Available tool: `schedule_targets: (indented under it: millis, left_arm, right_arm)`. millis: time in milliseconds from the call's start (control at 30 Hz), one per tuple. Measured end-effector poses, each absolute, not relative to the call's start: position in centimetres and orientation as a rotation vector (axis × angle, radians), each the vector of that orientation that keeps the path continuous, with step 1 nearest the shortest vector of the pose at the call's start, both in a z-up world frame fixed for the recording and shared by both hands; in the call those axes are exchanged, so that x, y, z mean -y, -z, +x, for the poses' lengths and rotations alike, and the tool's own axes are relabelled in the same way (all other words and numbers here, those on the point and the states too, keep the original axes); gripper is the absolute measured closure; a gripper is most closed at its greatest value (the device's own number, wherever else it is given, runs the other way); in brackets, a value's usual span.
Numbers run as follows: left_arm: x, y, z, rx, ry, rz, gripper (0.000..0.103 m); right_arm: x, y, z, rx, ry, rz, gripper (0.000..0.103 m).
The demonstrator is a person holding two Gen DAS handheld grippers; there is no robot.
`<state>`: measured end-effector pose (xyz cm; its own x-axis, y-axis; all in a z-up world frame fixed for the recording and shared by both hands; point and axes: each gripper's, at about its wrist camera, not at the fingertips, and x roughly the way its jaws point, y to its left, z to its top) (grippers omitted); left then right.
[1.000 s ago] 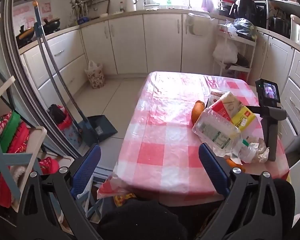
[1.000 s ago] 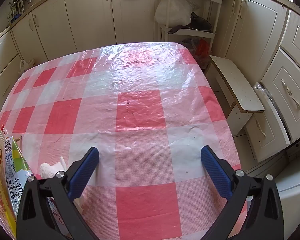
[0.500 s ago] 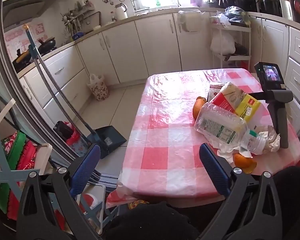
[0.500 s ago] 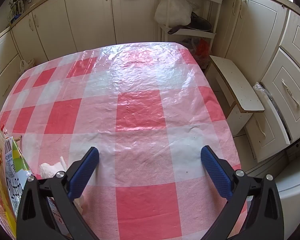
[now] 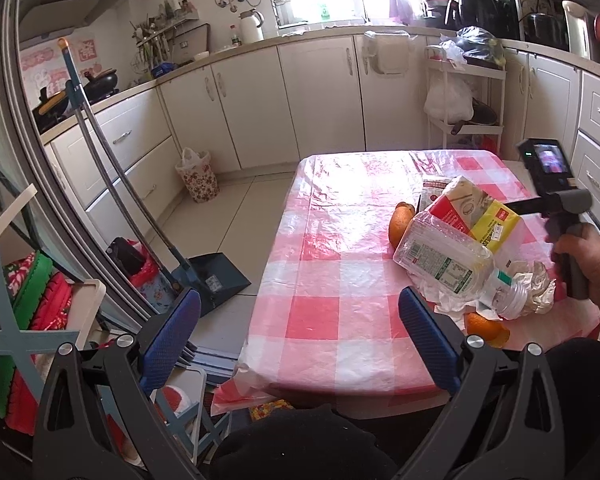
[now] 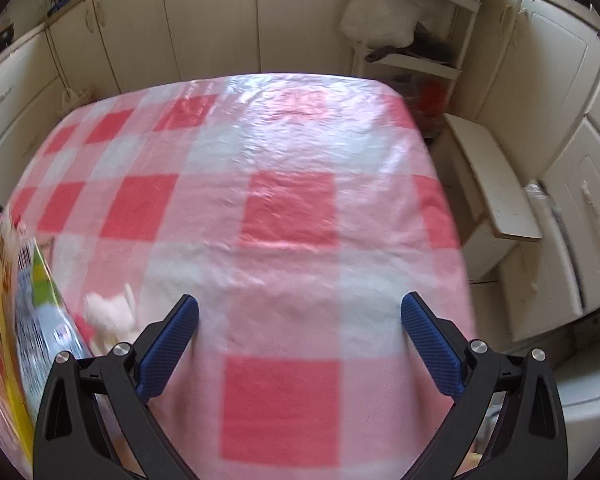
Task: Collect trash
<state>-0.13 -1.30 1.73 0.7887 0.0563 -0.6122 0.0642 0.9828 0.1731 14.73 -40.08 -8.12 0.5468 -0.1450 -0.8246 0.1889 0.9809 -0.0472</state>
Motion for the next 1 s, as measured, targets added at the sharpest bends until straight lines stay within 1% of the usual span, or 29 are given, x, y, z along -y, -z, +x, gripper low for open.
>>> schedule_targets:
  millis: [67, 200, 267, 300, 367, 600, 767, 1000]
  left_arm:
    - [1.0, -1.8, -0.4, -0.657, 0.004, 0.18, 0.007]
    - [0.6, -1.8, -0.4, -0.668, 0.025, 0.154, 0.007]
    - [0.6, -1.7, -0.2, -0.69, 0.052, 0.143, 0.007]
    - [0.6, -1.6, -0.2, -0.698, 0.06, 0.14, 0.007]
    - [0.6, -1.8, -0.6, -0.701, 0.073, 0.133, 0.007]
    - [1.8, -2.2, -3.8, -0.675, 0.086, 0.185, 0.007]
    - [2.0, -2.4, -5.2, -0.655, 0.081, 0.199, 0.007]
    - [2.1, -2.8, -5.9, -0.591, 0.137, 0.207, 0.007]
  right_arm:
    - [40.9, 6.2, 11.6, -0.903, 0.212, 0.05, 0.006]
    - [39.5, -0.6, 2.7, -0.65, 0.233, 0.043, 0.006]
    - [38.5, -2.7, -0.5, -0.6, 0.209, 0.096, 0.006]
    - [38.0, -3.2, -1.6, -0.632, 0.161, 0.143, 0.006]
    - [36.7, -3.5, -3.2, -0.683, 0.152, 0.146, 0.006]
    - [31.0, -4.6, -8.5, -0.605, 0.15, 0.089, 0.006]
    - [28.8, -4.0, -8.9, -0.582, 0.148, 0.039, 0.006]
    - [28.5, -2.6, -9.1, -0.559, 0.171, 0.047, 0.006]
